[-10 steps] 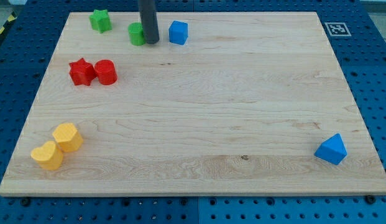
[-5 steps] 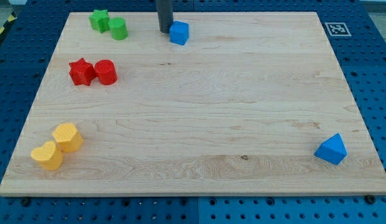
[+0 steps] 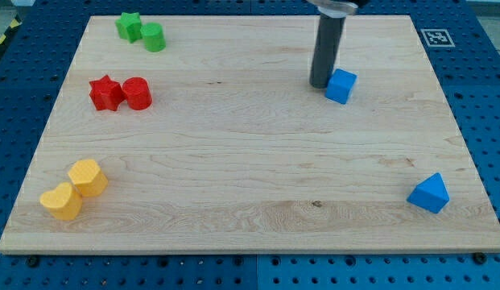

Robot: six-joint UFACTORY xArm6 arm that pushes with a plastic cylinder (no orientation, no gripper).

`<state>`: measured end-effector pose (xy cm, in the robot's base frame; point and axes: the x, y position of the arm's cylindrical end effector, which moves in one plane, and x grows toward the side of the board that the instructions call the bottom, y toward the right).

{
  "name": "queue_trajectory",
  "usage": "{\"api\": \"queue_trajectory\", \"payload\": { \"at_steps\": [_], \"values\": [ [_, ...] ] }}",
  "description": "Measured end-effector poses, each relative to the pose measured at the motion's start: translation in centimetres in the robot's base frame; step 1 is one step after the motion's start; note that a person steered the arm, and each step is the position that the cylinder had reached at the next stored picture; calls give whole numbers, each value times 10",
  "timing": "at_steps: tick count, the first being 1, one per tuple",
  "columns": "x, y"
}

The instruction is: Slide the blue cube closer to blue triangle

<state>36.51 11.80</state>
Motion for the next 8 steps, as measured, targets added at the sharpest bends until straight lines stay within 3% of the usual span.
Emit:
{"api": "queue_trajectory", "payload": {
  "at_steps": [2,6,8],
  "values": [
    [23,53],
    [16,113],
    [63,113]
  ]
}}
